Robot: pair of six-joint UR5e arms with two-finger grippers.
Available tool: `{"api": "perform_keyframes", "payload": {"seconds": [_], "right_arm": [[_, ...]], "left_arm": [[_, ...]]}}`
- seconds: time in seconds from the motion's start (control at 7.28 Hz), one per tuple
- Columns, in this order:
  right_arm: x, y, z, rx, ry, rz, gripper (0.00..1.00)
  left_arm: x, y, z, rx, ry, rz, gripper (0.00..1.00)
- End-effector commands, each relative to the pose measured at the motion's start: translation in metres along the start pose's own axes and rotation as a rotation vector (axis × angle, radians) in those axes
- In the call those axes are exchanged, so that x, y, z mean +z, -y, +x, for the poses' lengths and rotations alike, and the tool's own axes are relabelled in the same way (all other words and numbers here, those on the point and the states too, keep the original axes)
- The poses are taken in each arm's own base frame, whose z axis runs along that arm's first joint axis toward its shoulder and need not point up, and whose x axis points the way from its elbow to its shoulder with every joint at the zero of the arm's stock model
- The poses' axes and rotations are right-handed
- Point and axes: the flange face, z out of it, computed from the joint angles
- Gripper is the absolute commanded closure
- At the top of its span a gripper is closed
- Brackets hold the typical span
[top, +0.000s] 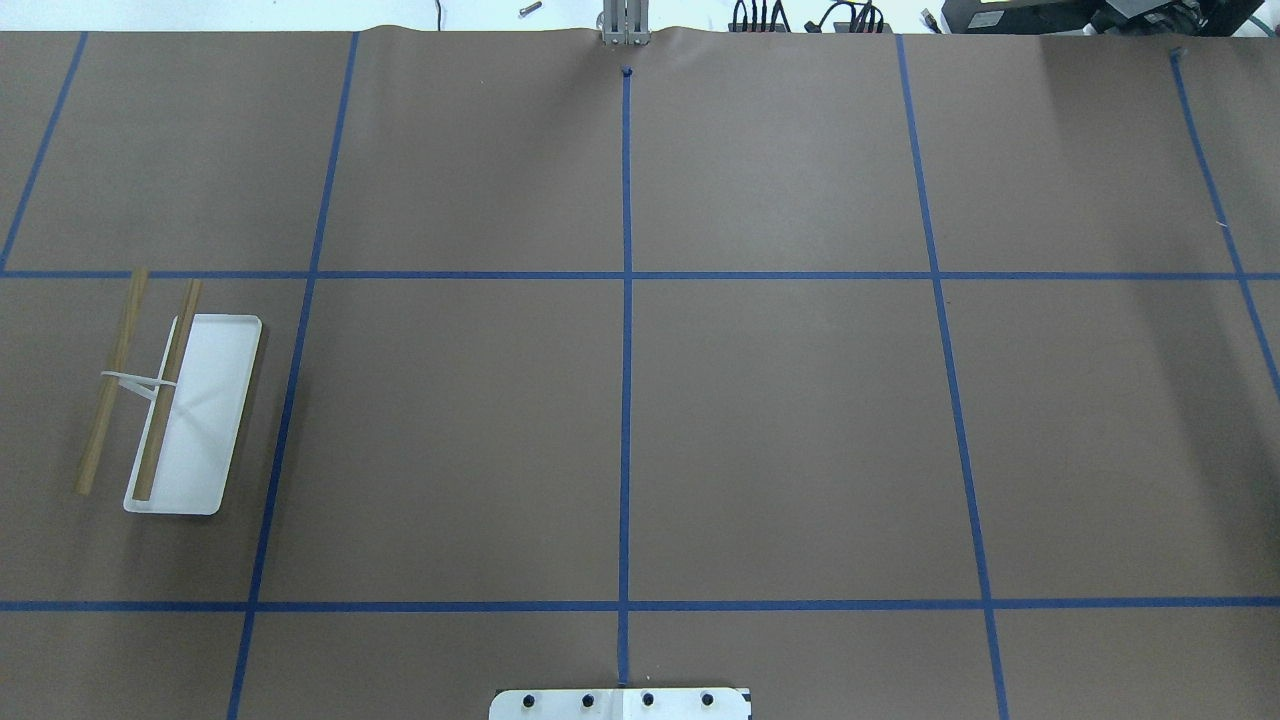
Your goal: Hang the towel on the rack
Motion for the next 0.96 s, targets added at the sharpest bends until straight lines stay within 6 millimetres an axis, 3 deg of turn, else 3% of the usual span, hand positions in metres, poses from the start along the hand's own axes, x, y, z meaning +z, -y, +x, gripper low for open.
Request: {"api": "perform_keyframes", "payload": {"seconds": [0.0,0.82], "right_arm": [[-0.006,-0.001,-0.001,-0.007,-0.048,0.009,0.0],[-0.001,-0.002,0.005,0.004,-0.041,0.001,0.0]], "left_arm": [[-0.001,0.0,0.001,0.002,0.001,0.002,0.01],[0.006,-0.002,-0.008,-0.01,0.007,-0.01,0.01]]}}
